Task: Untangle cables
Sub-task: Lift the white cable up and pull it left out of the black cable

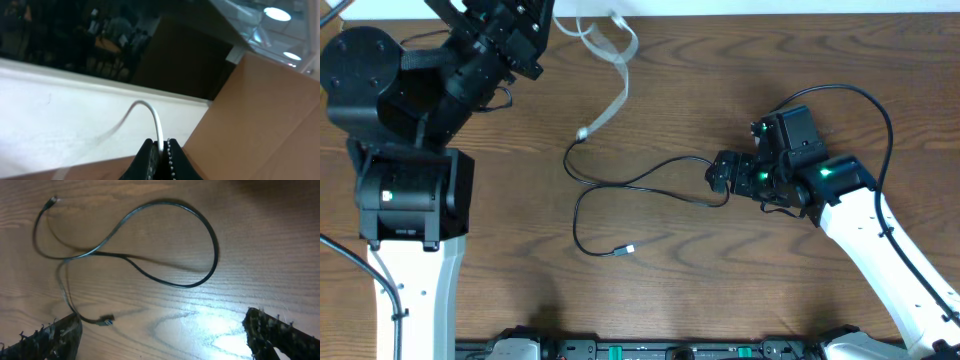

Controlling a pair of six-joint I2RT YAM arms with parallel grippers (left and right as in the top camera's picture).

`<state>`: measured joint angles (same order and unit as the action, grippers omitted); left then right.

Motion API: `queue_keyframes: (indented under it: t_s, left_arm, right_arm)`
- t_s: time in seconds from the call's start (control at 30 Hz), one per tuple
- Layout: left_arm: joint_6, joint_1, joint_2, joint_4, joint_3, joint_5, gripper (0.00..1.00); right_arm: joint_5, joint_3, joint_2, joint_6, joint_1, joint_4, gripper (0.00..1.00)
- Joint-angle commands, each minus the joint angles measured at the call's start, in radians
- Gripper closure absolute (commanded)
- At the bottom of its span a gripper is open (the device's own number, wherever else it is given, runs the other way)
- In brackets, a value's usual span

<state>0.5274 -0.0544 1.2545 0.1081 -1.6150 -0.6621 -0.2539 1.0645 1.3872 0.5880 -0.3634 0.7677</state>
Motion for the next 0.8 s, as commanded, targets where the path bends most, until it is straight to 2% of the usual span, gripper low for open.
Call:
queue_keyframes:
  t_s: [0.0,0.13,0.27,0.47,0.63,0.77]
  left_arm:
    - [-0.004,-0.016,0.039,-0.031,-0.008,-0.107,0.92]
    - [-0.029,-0.016,0.115,-0.005,-0.008,-0.143,0.93]
    - [-0.029,-0.006,0.137,-0.028,-0.008,-0.089,0.93]
    - [-0.029,0.071,0.125,-0.001,-0.008,0.089,0.92]
    - [-0.024,0.174,0.124,0.129,-0.008,0.257,0.93]
    - [-0.003,0.258,0.124,0.256,-0.008,0.478,0.93]
  right_arm:
    - [0.012,-0.001,0.0,-0.002,-0.005,-0.01,0.01]
    - [0.011,-0.001,0.0,-0.002,-0.005,-0.01,0.01]
    - [0.012,-0.001,0.0,-0.002,-0.005,0.01,0.01]
    - [0.012,-0.001,0.0,-0.002,-0.005,0.012,0.01]
    - [0.016,-0.001,0.0,-0.002,-0.005,0.003,0.01]
    - [0.017,-0.001,0.0,-0.002,-0.005,-0.005,0.01]
